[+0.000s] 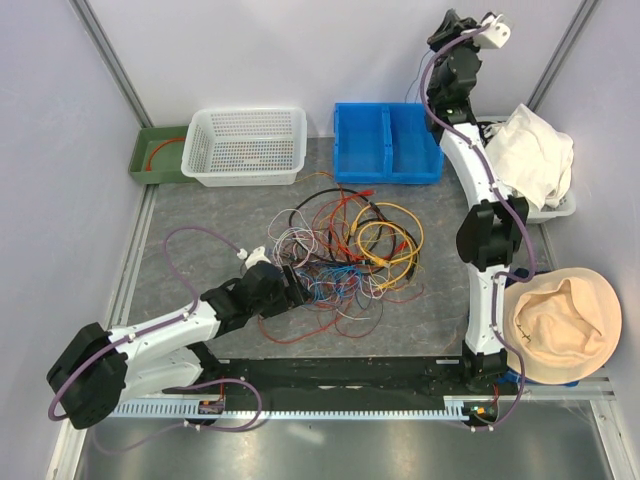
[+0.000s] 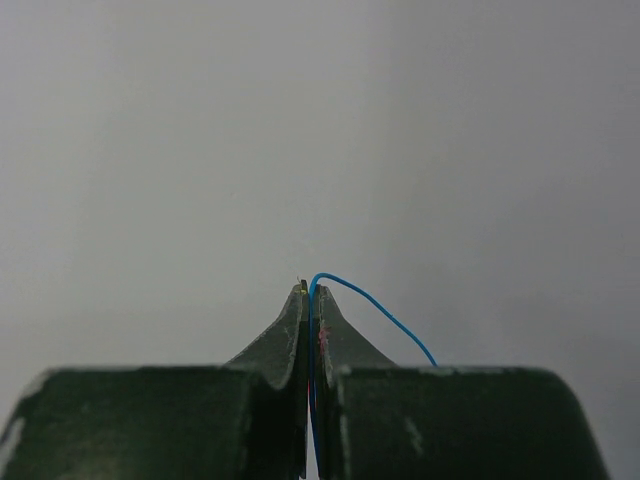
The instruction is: Untangle the cables
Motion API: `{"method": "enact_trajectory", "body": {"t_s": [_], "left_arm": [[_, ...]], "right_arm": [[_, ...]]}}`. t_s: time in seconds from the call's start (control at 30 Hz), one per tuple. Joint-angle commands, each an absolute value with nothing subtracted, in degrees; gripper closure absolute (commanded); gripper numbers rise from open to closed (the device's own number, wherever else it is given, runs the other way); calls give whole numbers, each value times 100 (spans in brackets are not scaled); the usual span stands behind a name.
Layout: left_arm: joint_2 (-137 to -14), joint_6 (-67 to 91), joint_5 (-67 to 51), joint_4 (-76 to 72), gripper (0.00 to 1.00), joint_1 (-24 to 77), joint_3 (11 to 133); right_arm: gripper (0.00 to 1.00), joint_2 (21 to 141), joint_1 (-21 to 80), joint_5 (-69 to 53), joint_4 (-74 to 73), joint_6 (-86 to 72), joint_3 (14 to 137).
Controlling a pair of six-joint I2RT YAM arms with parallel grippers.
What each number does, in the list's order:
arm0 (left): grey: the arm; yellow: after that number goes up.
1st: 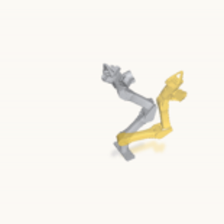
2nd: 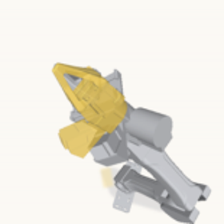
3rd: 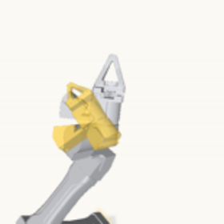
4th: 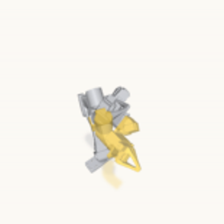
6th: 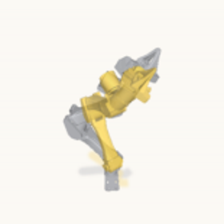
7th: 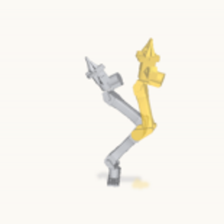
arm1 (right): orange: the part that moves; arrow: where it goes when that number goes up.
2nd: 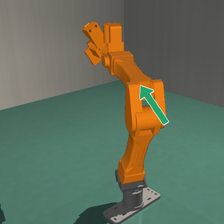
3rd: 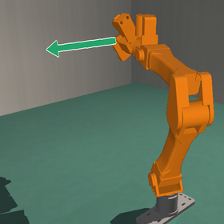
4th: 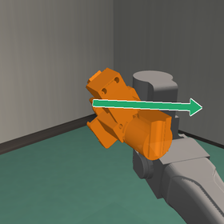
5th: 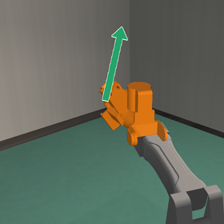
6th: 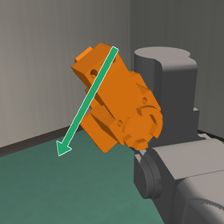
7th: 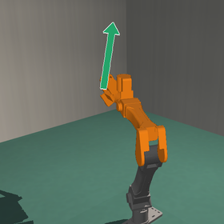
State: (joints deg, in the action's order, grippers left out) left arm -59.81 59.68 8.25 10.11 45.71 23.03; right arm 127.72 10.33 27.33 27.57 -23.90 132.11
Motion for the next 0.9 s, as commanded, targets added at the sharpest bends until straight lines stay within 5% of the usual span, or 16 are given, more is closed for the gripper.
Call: {"method": "enact_trajectory", "body": {"t_s": [0.0, 0.63, 0.77, 0.87], "left_arm": [[-5977, 5862, 765, 712, 9, 4553, 2373], [-5563, 5845, 721, 659, 9, 4553, 2162], [-5634, 5845, 651, 659, 9, 4553, 2188], [-5599, 5845, 615, 650, 8, 4553, 2180]], "right_arm": [[100, 13130, 1011, 2532, 2576, -2592, 13061], [100, 13350, 958, 2207, 240, -3630, 11848], [53, 13167, 940, 2083, -130, -3665, 11751], [29, 12913, 940, 2188, -211, -3683, 11585]]}}
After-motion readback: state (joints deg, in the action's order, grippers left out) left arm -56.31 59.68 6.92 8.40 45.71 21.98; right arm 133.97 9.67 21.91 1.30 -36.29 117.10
